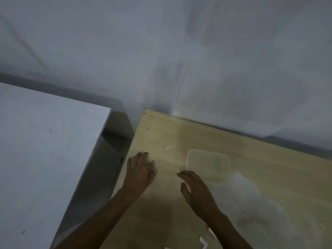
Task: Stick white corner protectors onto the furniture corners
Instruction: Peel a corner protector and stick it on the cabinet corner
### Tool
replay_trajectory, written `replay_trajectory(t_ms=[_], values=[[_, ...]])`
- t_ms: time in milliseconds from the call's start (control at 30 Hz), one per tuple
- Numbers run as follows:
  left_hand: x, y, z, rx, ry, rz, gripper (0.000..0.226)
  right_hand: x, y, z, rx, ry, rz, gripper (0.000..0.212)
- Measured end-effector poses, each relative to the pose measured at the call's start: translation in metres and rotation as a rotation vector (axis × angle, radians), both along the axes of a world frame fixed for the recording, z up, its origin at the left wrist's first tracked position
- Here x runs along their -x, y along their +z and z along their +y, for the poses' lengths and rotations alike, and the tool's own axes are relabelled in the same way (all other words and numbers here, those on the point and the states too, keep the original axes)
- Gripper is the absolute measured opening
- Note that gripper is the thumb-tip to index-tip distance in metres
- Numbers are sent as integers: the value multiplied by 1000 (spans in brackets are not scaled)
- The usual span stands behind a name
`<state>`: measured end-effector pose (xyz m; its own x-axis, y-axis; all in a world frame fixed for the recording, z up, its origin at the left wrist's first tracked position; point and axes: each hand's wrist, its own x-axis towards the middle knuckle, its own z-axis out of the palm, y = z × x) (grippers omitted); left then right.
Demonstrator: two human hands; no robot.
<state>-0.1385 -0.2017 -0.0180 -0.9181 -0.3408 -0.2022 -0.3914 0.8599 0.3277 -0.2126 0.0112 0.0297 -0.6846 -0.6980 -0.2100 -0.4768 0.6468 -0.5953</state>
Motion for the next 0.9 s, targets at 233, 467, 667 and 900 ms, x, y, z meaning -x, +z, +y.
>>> replay_trajectory(t_ms=[233,467,667,900], values=[[-81,26,82,-272,-50,43,20,-67,23,114,154,-349,-153,29],[-142,43,159,-488,29,84,20,-133,27,184,234,-527,-212,31],[-168,39,195,-476,92,23,20,-178,10,219,212,-569,-253,22],[-193,26,211,-197,-20,-43,54,-183,-20,238,183,-516,-227,15]])
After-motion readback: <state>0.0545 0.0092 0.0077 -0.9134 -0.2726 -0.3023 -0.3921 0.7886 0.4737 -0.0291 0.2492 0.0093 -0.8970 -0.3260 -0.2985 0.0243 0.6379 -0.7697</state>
